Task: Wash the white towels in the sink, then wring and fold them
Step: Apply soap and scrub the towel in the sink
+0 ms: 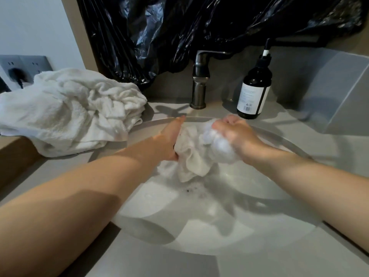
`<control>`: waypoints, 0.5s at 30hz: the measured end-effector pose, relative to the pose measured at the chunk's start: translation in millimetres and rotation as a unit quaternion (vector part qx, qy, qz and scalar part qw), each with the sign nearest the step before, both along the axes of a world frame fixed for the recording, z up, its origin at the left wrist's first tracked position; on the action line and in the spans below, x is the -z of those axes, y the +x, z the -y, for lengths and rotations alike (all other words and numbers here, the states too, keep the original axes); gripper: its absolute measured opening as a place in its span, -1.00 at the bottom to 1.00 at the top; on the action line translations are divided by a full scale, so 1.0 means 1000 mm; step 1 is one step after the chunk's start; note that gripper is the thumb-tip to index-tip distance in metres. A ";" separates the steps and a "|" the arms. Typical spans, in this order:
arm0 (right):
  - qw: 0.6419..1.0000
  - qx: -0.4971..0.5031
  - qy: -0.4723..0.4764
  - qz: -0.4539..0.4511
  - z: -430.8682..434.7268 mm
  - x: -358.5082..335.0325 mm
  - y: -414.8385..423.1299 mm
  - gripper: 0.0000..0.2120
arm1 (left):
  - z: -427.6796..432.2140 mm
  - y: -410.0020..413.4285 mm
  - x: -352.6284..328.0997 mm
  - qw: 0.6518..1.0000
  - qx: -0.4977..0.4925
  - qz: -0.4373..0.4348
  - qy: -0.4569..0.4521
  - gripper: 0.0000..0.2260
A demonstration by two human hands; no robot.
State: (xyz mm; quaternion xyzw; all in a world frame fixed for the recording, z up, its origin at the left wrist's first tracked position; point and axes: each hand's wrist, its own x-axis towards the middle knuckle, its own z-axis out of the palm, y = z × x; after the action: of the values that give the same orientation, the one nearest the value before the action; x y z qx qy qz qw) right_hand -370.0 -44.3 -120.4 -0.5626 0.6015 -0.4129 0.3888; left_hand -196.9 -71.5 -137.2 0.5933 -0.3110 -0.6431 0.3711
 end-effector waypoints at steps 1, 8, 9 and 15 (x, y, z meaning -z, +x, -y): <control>0.998 -0.005 -0.026 -0.061 -0.001 0.003 0.005 -0.86 | -0.004 -0.005 -0.003 1.000 -0.013 -0.005 0.008 -0.34; 0.988 -0.065 -0.003 -0.139 0.019 0.016 -0.007 -0.65 | 0.002 -0.014 -0.022 0.990 0.021 0.085 -0.112 -0.82; 0.978 -0.092 0.030 -0.182 0.024 0.021 -0.009 -0.64 | 0.001 -0.013 -0.020 0.973 0.058 0.179 -0.136 -0.82; 0.833 -0.265 0.139 -0.466 0.026 0.039 -0.023 -0.65 | -0.006 0.001 -0.001 0.635 0.438 0.613 -0.170 -0.73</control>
State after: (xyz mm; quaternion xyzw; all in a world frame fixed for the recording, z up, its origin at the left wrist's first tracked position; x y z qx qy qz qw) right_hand -393.3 -70.0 -159.4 -0.7659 0.5908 0.1050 0.2312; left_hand -195.4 -65.4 -136.5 0.5716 -0.7943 -0.1544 -0.1358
